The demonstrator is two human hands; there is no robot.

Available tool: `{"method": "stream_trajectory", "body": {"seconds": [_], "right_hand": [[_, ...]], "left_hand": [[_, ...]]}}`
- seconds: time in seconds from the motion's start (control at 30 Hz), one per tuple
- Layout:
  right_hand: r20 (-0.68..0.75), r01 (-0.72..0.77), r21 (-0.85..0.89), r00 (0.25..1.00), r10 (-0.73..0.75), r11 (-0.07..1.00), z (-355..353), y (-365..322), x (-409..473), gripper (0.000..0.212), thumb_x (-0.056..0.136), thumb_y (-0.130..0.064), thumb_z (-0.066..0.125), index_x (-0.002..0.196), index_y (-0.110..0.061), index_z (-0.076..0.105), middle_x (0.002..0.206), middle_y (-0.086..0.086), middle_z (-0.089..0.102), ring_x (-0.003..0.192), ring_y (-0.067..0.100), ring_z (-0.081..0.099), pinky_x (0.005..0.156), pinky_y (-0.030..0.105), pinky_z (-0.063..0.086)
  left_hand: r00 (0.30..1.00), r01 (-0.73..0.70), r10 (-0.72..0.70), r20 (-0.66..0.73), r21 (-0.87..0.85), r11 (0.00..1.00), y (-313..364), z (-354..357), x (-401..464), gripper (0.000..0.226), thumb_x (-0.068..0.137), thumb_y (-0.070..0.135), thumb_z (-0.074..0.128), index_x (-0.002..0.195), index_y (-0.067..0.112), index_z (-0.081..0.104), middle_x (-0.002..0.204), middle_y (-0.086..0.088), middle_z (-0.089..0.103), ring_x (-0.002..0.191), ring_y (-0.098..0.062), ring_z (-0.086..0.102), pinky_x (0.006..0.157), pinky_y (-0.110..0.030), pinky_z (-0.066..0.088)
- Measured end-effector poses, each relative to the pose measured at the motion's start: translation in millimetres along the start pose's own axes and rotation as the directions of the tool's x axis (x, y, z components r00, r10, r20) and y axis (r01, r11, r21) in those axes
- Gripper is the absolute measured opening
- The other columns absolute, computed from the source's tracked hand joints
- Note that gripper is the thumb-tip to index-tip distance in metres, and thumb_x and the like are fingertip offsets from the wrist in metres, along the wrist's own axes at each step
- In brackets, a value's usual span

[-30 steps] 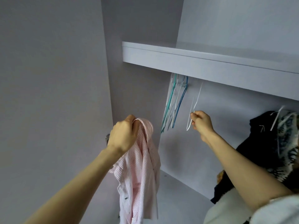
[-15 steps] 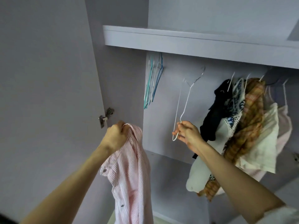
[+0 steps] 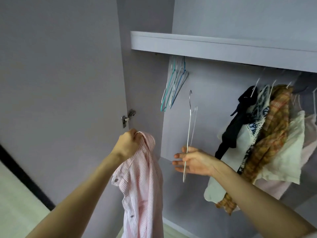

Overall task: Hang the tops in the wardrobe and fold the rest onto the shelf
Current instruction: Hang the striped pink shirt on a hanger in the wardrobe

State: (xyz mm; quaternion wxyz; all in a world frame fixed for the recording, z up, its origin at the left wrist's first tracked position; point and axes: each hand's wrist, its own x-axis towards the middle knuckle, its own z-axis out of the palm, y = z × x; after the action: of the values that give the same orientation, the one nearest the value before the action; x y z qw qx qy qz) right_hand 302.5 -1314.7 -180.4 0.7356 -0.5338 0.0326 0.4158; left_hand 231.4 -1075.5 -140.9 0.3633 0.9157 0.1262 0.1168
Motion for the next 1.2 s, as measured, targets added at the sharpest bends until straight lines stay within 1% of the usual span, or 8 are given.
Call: {"method": "stream_trajectory", "body": {"seconds": [0.13,0.3,0.4,0.47,0.6,0.77,0.97,1.2], "right_hand": [[-0.186,0.116,-0.338,0.965,-0.187,0.934,12,-11,3,0.017,0.089,-0.008,0.057,0.076,-0.018,0.054,0.07,0.001,0.064,0.074,0.018,0.067,0.066,0.029,0.05],[-0.424,0.207,-0.451,0.807,-0.412,0.869,17,-15,11,0.027,0.095,-0.025,0.052,0.072,-0.011,0.047,0.056,0.006,0.038,0.049,0.019,0.042,0.056,0.027,0.041],[-0.374,0.118,-0.744,0.742,-0.557,0.657,15,-9,4,0.049,0.097,-0.038,0.044,0.083,0.007,0.054,0.076,0.022,0.054,0.067,0.028,0.05,0.068,0.032,0.04],[-0.299,0.154,-0.835,0.678,-0.671,0.528,13,-9,-4,0.045,0.099,-0.039,0.035,0.093,0.001,0.054,0.084,0.009,0.059,0.083,0.03,0.052,0.073,0.034,0.039],[-0.256,0.402,-0.723,0.599,-0.759,0.561,7,-19,-11,0.034,0.1,-0.026,0.034,0.072,-0.011,0.047,0.061,-0.001,0.042,0.06,0.02,0.04,0.062,0.031,0.031],[-0.269,0.492,-0.575,0.64,-0.72,0.653,4,-35,-13,0.045,0.101,-0.028,0.037,0.058,-0.016,0.033,0.05,-0.006,0.034,0.049,0.013,0.031,0.062,0.03,0.035],[0.0,0.368,-0.843,0.73,-0.683,0.393,10,-43,-14,0.043,0.101,-0.027,0.036,0.061,-0.017,0.027,0.056,0.005,0.028,0.057,0.018,0.026,0.057,0.03,0.024],[0.079,0.334,-0.893,0.777,-0.625,0.303,26,-52,-22,0.045,0.101,-0.029,0.036,0.058,-0.018,0.024,0.054,0.002,0.024,0.053,0.018,0.022,0.053,0.028,0.022]], "left_hand": [[0.999,0.0,0.0,-0.033,0.019,1.0,3,-5,-3,0.02,0.097,0.015,0.042,0.08,0.005,0.047,0.078,-0.012,0.055,0.074,-0.03,0.047,0.062,-0.031,0.031],[0.998,0.014,-0.012,-0.059,0.031,0.999,7,-1,-6,0.021,0.097,0.016,0.041,0.08,0.005,0.047,0.072,-0.006,0.052,0.071,-0.029,0.046,0.062,-0.031,0.031],[0.995,0.045,-0.04,-0.09,0.054,0.997,7,1,-7,0.02,0.098,0.018,0.04,0.091,0.002,0.05,0.082,-0.012,0.054,0.076,-0.031,0.047,0.067,-0.032,0.035],[0.992,0.073,-0.066,-0.108,0.064,0.995,6,1,-5,0.019,0.098,0.018,0.039,0.089,0.004,0.048,0.084,-0.014,0.054,0.079,-0.034,0.048,0.068,-0.035,0.037],[0.985,0.112,-0.104,-0.139,0.046,0.993,3,-2,0,0.023,0.098,0.018,0.038,0.1,0.001,0.054,0.087,-0.012,0.054,0.082,-0.033,0.05,0.069,-0.034,0.038],[0.989,0.026,0.008,-0.15,0.224,0.974,2,-7,-1,0.027,0.101,0.028,0.034,0.118,0.015,0.051,0.094,-0.012,0.062,0.09,-0.04,0.057,0.071,-0.037,0.04],[0.976,-0.11,0.203,-0.082,0.618,0.779,0,-33,-9,0.032,0.101,0.045,0.025,0.115,0.023,0.043,0.089,-0.013,0.065,0.088,-0.037,0.061,0.066,-0.035,0.039],[0.974,-0.088,0.208,-0.089,0.696,0.712,1,-53,-15,0.037,0.099,0.048,0.03,0.121,0.024,0.048,0.096,-0.011,0.067,0.091,-0.036,0.063,0.068,-0.036,0.041]]}}
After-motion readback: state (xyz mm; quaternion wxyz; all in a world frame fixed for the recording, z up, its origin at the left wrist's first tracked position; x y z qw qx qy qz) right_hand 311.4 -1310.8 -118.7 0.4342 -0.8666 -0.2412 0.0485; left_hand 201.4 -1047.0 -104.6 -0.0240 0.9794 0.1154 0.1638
